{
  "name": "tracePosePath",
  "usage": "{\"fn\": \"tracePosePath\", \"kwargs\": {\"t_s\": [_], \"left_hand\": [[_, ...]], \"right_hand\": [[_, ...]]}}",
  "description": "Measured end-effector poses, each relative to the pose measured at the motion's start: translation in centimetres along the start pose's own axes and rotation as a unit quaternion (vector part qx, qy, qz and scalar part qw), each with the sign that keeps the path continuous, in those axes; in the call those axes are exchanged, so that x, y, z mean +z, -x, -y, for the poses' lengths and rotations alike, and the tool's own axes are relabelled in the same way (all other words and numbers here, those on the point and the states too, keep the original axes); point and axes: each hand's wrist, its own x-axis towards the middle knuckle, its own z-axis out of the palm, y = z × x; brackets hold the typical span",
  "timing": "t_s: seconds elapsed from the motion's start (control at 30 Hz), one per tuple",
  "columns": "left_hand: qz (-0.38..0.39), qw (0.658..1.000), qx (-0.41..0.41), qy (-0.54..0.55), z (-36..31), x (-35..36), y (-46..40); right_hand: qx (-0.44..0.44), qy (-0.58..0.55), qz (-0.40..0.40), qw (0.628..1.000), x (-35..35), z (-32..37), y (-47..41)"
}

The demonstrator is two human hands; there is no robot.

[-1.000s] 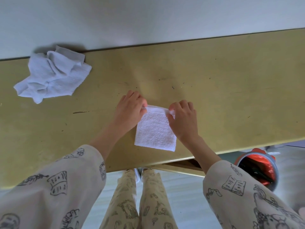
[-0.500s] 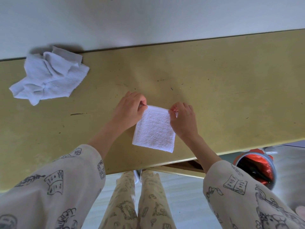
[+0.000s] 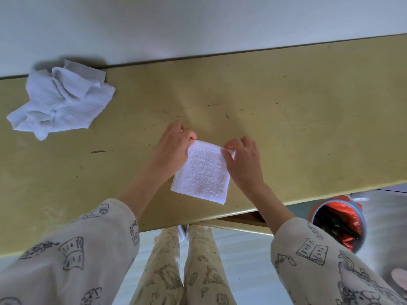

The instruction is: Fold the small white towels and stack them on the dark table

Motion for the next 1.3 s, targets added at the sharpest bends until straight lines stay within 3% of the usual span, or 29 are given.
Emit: {"fn": "tracePosePath", "kwargs": {"t_s": [0.23,0.47,0.63,0.77,0.87,1.03,1.3], "left_hand": [[0.026,0.998,-0.029,0.047,-0.6,-2.0,1.8],[-0.021,0.991,-0.027,0.130,-3.0,-7.6,4.2],[0.080,0.980,-0.050,0.176,-3.8,-9.7,8.5],[0.191,0.968,-0.062,0.152,-3.1,-8.0,10.6],[0.235,0.955,-0.082,0.160,-2.6,-6.3,10.8],[0.148,0.968,-0.089,0.182,-2.0,-4.7,8.5],[-0.009,0.986,-0.089,0.140,-0.4,-2.7,1.0]], "right_hand": [[-0.021,-0.012,0.057,0.998,-1.4,0.0,1.2],[-0.061,-0.121,0.000,0.991,-6.4,3.2,2.8],[-0.080,-0.166,0.072,0.980,-9.2,4.8,6.6],[-0.040,-0.109,0.207,0.971,-8.6,3.4,9.5],[0.004,-0.103,0.252,0.962,-7.3,2.3,10.1],[0.063,-0.206,0.152,0.965,-5.9,1.5,7.6],[0.091,-0.244,0.014,0.965,-3.2,1.2,-0.2]]}}
